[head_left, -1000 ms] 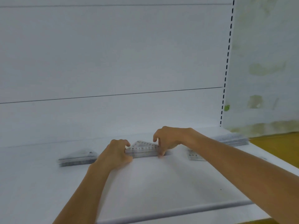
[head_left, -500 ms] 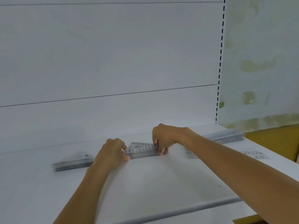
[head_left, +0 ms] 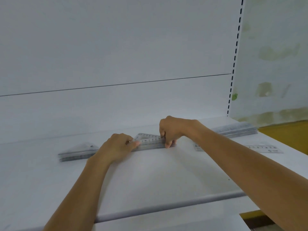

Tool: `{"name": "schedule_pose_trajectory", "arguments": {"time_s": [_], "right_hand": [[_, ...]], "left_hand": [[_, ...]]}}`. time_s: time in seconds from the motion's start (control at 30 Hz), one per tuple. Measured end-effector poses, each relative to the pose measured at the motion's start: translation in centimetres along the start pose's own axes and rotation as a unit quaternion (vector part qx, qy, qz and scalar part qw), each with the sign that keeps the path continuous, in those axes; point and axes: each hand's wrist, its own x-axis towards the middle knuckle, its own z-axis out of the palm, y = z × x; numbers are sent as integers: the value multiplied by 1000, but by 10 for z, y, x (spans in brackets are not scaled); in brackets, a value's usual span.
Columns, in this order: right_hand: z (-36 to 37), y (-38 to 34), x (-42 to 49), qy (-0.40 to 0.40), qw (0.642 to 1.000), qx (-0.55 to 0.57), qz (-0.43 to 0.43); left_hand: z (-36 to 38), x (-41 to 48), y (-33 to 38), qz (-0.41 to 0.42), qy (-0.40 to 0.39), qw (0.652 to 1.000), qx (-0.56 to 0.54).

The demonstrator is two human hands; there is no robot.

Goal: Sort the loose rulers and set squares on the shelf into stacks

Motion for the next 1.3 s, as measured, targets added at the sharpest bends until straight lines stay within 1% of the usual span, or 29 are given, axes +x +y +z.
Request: {"name": "schedule_pose_trajectory", "arguments": {"time_s": [0.13, 0.27, 0.37, 0.43, 0.5, 0.57, 0.63, 0.7, 0.77, 0.83, 0.93, 1.0, 1.1, 1.3], "right_hand": [[4, 2, 4, 8, 1000, -3, -4], [10, 10, 4, 34, 999, 9, -11], [17, 20, -6, 57, 993, 101, -38], [19, 27, -19, 103, 974, 188, -66], [15, 40, -34, 167, 955, 232, -72], [4, 56, -48, 204, 951, 225, -65], [-6, 73, -61, 215, 955, 197, -57], [-10, 90, -72, 223, 959, 169, -49], [-8, 111, -85, 231, 960, 149, -44], [-4, 130, -97, 242, 959, 141, -43], [1, 160, -114, 235, 962, 134, -36], [7, 180, -126, 191, 972, 132, -24], [15, 207, -138, 79, 990, 116, 9], [9, 226, -130, -12, 995, 102, 7]], "left_hand": [[3, 3, -3, 1, 14, 1000, -4], [4, 4, -2, -39, 23, 999, -21], [3, 3, -1, -48, 36, 998, 16], [1, 2, 1, -52, 55, 997, 32], [0, 0, 4, -28, 115, 993, 15], [-3, -1, 14, 21, 182, 983, -13], [-4, -2, 31, 96, 199, 975, -13], [-1, -1, 55, 190, 163, 968, 15], [8, 1, 91, 253, 95, 962, 29], [19, 3, 126, 290, 48, 955, 33], [40, 8, 171, 318, 11, 946, 54], [55, 11, 190, 318, -20, 945, 72], [72, 13, 207, 274, -70, 954, 97], [75, 17, 222, 193, -116, 970, 93]]}}
